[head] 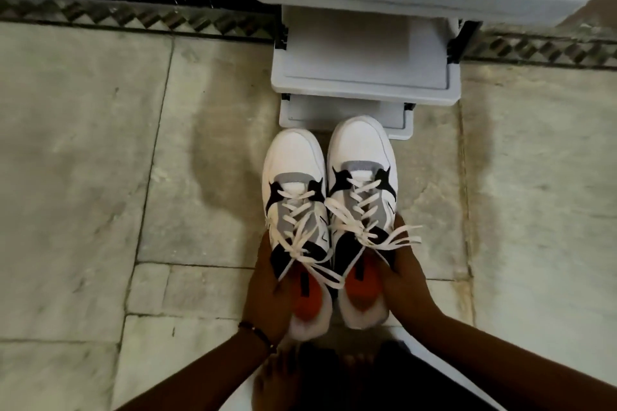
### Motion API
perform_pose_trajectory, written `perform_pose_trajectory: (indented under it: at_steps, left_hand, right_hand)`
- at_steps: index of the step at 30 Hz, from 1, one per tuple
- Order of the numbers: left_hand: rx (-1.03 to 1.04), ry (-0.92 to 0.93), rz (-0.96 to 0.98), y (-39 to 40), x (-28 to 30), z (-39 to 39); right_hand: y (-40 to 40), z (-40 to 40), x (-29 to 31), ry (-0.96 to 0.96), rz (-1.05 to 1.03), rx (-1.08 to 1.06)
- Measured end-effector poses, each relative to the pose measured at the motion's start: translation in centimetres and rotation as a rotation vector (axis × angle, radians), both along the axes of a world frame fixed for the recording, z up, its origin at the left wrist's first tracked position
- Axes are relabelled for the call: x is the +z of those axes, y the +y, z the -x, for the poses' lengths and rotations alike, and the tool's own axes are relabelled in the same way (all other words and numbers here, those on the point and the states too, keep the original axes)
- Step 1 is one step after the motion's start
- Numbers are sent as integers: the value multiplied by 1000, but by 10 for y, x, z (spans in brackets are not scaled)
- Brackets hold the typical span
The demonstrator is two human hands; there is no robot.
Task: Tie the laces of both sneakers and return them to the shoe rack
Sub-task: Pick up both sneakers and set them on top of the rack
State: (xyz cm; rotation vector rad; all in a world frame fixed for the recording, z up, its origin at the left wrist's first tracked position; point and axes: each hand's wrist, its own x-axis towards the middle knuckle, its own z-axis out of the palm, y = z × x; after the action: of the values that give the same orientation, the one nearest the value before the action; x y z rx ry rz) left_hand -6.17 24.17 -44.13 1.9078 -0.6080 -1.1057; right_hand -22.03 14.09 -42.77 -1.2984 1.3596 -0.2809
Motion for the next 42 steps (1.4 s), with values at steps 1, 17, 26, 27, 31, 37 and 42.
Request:
perform_pose_trajectory:
  at_steps: [1,17,26,27,31,37,42]
  left_hand:
    - [19,16,-3,3,11,2]
    - [107,200,-142,9,355,-5]
    - [128,227,-106,-43,505,-24]
    - [160,214,-108,-50,504,-25]
    - [183,171,-120,-76,497,-31]
    - [162,114,-165,-138,465,-48]
    - [224,142,-175,-194,434,-55]
  right_hand:
    - [0,1,12,-8,1,9]
    - [33,6,344,19,-161,-231]
    - [-20,-21,485,46,-47,-223]
    - [-28,-26,489,36,-43,-227]
    - [-57,-37,492,37,-38,-266]
    - [-123,-52,459,58,-58,-265]
    - [-182,-63,427,66,-107,-251]
